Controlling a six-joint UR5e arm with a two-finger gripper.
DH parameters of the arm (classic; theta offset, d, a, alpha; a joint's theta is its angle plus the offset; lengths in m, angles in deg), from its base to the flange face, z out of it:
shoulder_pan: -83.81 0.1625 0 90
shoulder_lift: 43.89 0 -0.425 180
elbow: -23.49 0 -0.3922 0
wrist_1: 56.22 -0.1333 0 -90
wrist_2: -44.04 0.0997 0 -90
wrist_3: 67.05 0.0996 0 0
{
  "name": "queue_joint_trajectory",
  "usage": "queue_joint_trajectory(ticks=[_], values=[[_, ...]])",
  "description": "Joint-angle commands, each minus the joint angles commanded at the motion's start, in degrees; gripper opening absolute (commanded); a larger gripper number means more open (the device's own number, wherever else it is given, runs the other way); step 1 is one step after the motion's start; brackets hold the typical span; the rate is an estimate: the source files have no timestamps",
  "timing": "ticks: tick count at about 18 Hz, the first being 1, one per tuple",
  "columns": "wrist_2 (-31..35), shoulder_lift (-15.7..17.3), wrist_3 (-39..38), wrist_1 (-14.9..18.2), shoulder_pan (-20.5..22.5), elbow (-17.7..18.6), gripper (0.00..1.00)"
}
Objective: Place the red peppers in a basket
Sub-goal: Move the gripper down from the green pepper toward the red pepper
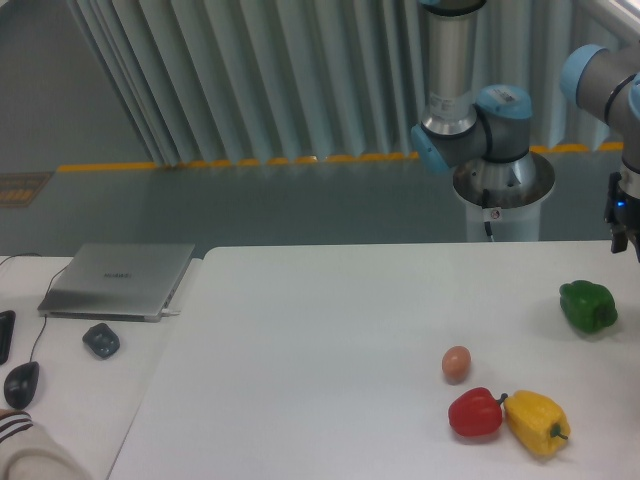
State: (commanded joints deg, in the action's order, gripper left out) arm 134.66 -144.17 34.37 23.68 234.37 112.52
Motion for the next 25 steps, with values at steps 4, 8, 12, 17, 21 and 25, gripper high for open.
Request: queue_joint_trajectory(ticks=[4, 8, 12, 17, 21, 25], values=[[0.0, 0.0, 0.1, 0.0, -0.1, 0.1, 1.00], [0.3, 0.5, 3.2, 0.0, -0.7, 0.4, 1.00], [-0.4, 0.4, 2.6, -0.7, -0.3, 2.1, 1.00], [-1.2, 0.3, -4.5, -0.7, -0.8, 2.2, 1.00], [-2.5, -0.2, -10.2, -0.9, -2.4, 1.4, 1.00], [-2.4, -2.1, -13.0, -3.9, -5.4, 0.6, 1.00]])
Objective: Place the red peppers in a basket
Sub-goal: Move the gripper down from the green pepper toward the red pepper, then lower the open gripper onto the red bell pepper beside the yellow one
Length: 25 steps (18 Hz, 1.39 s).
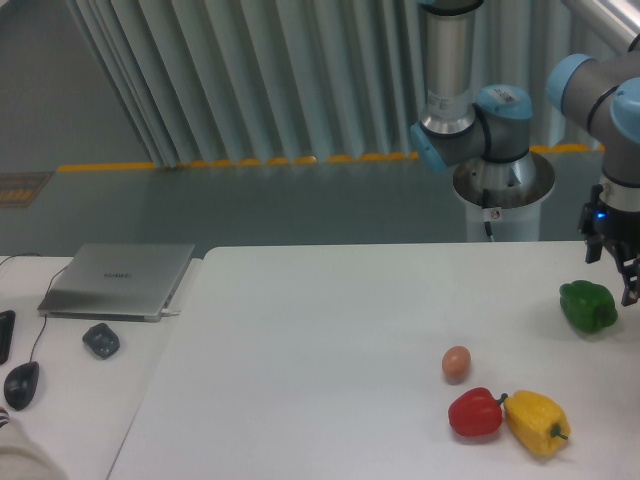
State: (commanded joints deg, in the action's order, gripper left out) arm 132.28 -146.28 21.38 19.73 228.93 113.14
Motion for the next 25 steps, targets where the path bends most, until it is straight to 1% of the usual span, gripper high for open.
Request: queue_joint_trajectory(ticks=[2, 4, 5, 6, 7, 9, 12, 16, 18, 20, 22, 23, 25], values=[[0.2, -1.7, -4.9, -1.6, -3.1, -1.5, 1.00], [0.1, -3.4, -11.1, -4.9, -5.0, -2.6, 1.00], [-0.1, -3.6, -13.6, -6.8, -6.0, -2.6, 1.00], [-0.1, -4.1, -16.2, -8.0, -6.9, -2.5, 1.00], [-0.1, -4.7, -19.2, -8.4, -7.3, -2.6, 1.00], [-0.1, -5.2, -21.7, -8.5, -8.0, -2.6, 1.00], [-0.1, -5.7, -24.3, -10.2, -8.3, -2.6, 1.00], [0.0, -7.0, -30.7, -12.2, -10.3, -2.7, 1.00], [0.3, -8.1, -33.8, -13.7, -12.0, -2.7, 1.00], [0.4, -8.9, -34.6, -14.0, -13.6, -2.8, 1.00], [1.2, -9.3, -33.6, -14.2, -15.2, -3.1, 1.00], [1.5, -9.8, -30.7, -14.3, -16.3, -3.3, 1.00], [2.4, -10.1, -26.1, -14.2, -16.9, -3.3, 1.00]])
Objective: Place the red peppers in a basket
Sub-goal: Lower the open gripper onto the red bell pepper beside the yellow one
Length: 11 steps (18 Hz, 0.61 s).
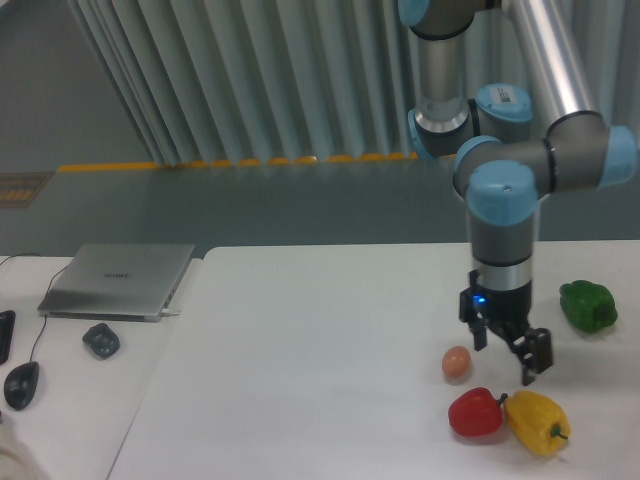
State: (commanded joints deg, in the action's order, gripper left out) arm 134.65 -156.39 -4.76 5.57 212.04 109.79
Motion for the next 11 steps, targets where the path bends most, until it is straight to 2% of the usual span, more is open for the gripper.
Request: queue_joint_trajectory(ticks=[5, 9, 11], values=[[3.3, -1.3, 2.7, 0.0, -1.1, -0.4, 1.00], [4.9, -4.5, -0.1, 0.0, -3.0, -3.2, 1.00], [6.1, -5.1, -0.4, -0.1, -3.4, -3.5, 1.00]])
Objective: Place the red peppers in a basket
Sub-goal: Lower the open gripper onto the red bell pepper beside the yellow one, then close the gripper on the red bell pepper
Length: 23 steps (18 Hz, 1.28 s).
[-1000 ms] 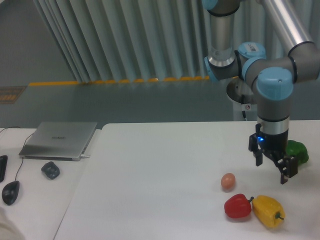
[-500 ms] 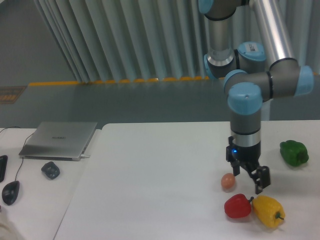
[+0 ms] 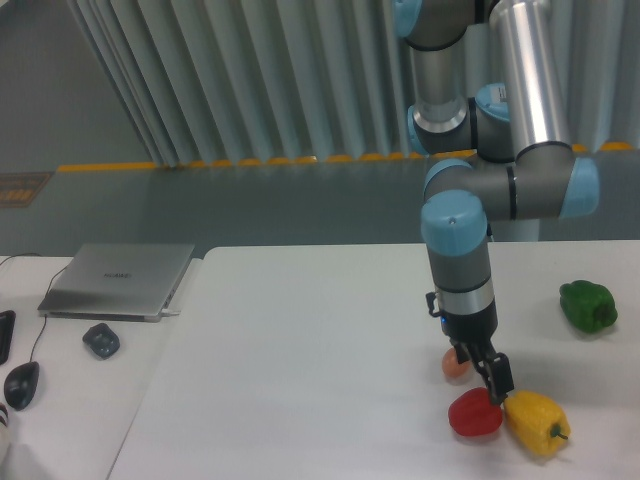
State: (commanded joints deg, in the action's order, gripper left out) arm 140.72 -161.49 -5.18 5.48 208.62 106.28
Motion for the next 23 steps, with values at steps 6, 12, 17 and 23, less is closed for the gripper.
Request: queue_joint_trajectory(ticks=[6, 12, 17, 23], values=[[1.5, -1.8, 0.4, -1.4, -0.2, 0.4, 1.00], [3.9, -3.4, 0.4, -1.4, -1.6, 0.1, 1.00], [3.9, -4.0, 0.4, -1.7, -1.6, 0.1, 1.00], [5.2, -5.3, 0.5, -3.2, -2.1, 0.1, 1.00]])
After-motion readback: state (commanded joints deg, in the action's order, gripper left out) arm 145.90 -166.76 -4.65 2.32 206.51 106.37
